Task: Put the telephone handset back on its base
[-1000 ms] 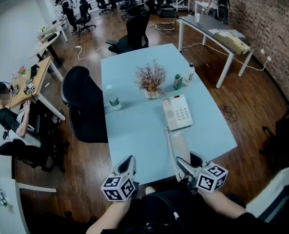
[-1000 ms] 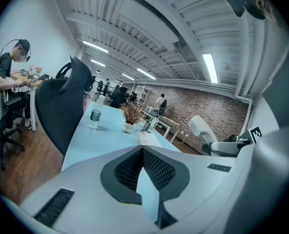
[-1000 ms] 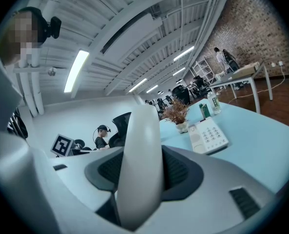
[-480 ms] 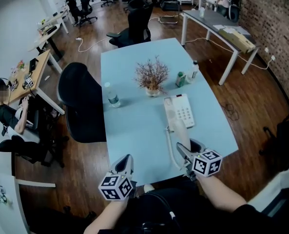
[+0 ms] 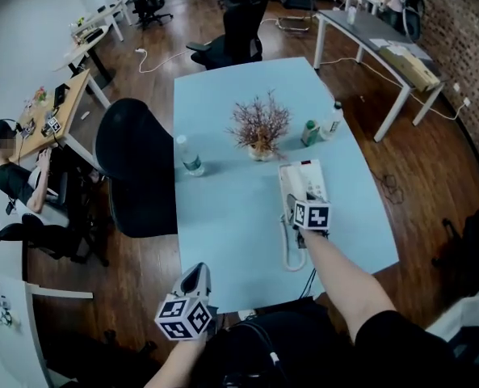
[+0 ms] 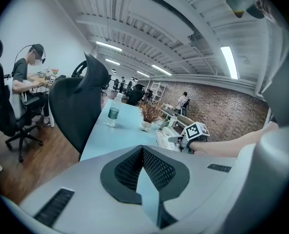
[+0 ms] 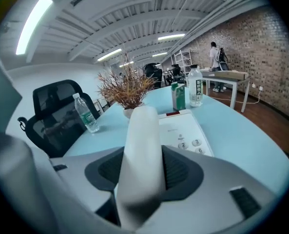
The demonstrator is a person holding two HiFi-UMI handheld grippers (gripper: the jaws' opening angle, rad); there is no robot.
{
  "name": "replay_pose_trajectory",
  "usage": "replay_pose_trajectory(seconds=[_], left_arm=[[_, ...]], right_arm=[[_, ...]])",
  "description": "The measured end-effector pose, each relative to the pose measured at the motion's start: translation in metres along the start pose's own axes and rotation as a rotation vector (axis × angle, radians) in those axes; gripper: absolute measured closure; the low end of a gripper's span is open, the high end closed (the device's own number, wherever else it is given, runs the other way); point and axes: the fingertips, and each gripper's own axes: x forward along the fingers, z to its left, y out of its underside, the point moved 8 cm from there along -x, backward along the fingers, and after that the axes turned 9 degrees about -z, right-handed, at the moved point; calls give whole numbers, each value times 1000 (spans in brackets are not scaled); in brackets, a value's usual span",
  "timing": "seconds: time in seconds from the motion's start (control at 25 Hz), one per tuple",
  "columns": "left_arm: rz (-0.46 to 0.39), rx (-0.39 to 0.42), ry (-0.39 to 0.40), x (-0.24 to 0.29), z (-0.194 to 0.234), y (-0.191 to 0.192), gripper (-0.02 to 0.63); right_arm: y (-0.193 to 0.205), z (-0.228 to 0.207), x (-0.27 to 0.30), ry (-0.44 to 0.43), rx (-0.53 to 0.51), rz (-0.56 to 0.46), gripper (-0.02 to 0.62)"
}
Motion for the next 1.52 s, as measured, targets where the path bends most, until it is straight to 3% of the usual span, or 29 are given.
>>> replay_pose_trajectory(seconds=[0.32, 0.64, 0.76, 0.92, 1.0, 1.12, 1.32, 1.52], left_arm=[[-3, -11, -61, 1, -1, -5, 607], [-12, -17, -90, 10, -8, -6, 607], [-18, -12, -59, 22, -19, -7, 607], [-18, 17, 15, 34, -36, -9, 607], [-12, 42, 56, 33, -45, -9, 607], [10, 92, 120, 30, -52, -6, 607], [50, 158, 232, 25, -58, 5, 607], [65, 176, 294, 17, -72, 10, 607]], right_arm=[[5, 9, 39, 68, -98, 36, 364], [0, 15, 23, 25, -212, 2, 337], [-15, 23, -22, -82, -135, -79, 341], [-22, 37, -102, -347, 44, -140, 490], [-16, 36, -140, -432, 157, -150, 550], [-7, 33, -187, -473, 234, -197, 592], [12, 42, -243, -504, 214, -268, 594], [33, 52, -281, -494, 220, -271, 594]])
